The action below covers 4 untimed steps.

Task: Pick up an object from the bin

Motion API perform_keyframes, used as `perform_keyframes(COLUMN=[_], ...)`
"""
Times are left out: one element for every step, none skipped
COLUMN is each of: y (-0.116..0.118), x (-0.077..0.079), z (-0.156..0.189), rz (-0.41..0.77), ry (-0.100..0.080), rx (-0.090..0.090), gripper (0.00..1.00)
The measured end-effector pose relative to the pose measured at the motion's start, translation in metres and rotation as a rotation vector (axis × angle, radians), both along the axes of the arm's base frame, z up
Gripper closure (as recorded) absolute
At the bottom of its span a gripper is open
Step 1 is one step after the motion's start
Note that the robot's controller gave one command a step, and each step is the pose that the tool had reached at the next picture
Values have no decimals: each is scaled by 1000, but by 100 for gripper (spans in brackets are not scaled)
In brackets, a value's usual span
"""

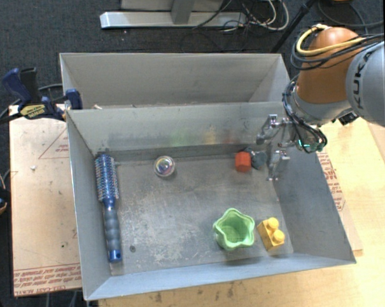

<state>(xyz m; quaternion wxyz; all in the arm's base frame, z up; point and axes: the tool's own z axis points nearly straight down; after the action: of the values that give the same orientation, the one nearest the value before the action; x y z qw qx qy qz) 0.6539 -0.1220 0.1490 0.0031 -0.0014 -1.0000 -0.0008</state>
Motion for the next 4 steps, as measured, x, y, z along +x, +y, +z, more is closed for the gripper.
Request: perform_keyframes(y=[14, 22, 42, 48], x=[-2, -19, -10, -2], z=[-48, -9, -37, -76], rz=[-116, -58, -629, -661], ry=[-3, -10, -6, -9], rx=[0, -1, -2, -1], gripper=[0, 0, 0, 0])
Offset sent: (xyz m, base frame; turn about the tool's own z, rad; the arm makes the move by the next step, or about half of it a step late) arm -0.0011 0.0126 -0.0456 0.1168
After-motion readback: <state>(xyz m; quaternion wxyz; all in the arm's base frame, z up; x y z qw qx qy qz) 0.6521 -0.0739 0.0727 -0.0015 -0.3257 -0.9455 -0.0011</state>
